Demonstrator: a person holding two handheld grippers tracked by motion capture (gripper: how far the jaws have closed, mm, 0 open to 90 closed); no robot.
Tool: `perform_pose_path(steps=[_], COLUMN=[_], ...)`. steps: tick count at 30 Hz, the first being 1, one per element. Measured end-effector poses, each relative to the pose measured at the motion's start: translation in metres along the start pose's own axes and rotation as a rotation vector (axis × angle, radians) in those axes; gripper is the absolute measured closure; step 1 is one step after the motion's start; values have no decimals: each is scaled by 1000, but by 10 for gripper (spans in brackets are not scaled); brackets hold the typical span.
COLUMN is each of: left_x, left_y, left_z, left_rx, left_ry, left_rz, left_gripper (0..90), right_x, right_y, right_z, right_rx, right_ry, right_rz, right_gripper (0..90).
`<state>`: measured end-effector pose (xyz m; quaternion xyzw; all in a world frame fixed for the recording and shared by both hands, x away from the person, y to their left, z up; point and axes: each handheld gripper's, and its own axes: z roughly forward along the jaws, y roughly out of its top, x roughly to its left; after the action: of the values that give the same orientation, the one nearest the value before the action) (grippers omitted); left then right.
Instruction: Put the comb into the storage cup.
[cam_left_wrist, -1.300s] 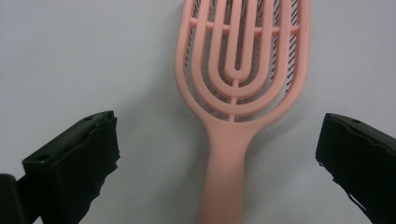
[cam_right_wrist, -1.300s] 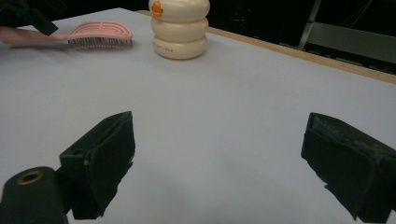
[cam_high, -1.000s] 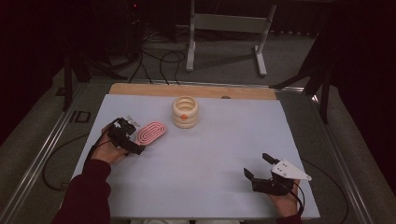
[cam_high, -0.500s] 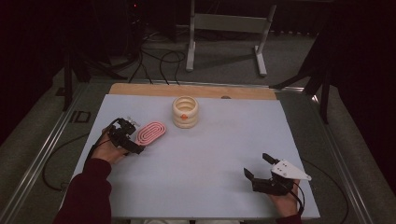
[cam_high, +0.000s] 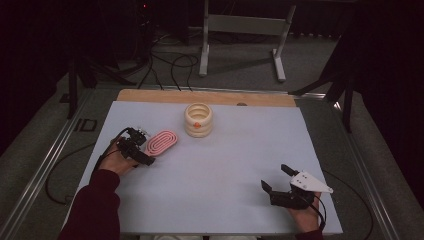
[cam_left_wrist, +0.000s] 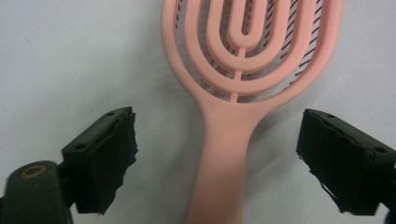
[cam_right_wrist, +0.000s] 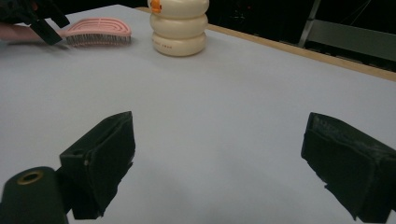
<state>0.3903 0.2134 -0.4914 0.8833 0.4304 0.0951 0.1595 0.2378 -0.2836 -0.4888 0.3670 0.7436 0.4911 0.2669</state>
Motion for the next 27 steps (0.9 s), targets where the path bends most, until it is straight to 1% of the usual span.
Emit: perform_pose_path(steps=[4, 8, 9, 12, 17, 20, 23, 27], left_x=[-1, 0, 0, 1, 0, 0, -1, -2], left_y=[0, 0, -1, -1, -2, -2, -1, 0], left_z=[1, 1, 1, 0, 0, 1, 1, 2], left_rx=[13, 12, 14, 21, 31, 44, 41, 45], left_ry=[5, 5, -2, -20, -15, -10, -14, -13], left_rz=[-1, -14, -14, -9, 18, 26, 12, 15], left_gripper=[187, 280, 305, 391, 489, 505, 544, 599], right_x=[0, 0, 0, 0, 0, 0, 0, 0], right_y=[0, 0, 0, -1, -1, -1, -1, -1], right_z=[0, 0, 0, 1, 1, 1, 1, 2], right_rx=[5, 5, 6, 11, 15, 14, 16, 18], right_ry=[2, 1, 2, 2, 1, 3, 3, 1], right_rz=[-2, -3, -3, -3, -2, -3, -5, -5], right_gripper=[98, 98, 98, 98, 98, 98, 98, 98])
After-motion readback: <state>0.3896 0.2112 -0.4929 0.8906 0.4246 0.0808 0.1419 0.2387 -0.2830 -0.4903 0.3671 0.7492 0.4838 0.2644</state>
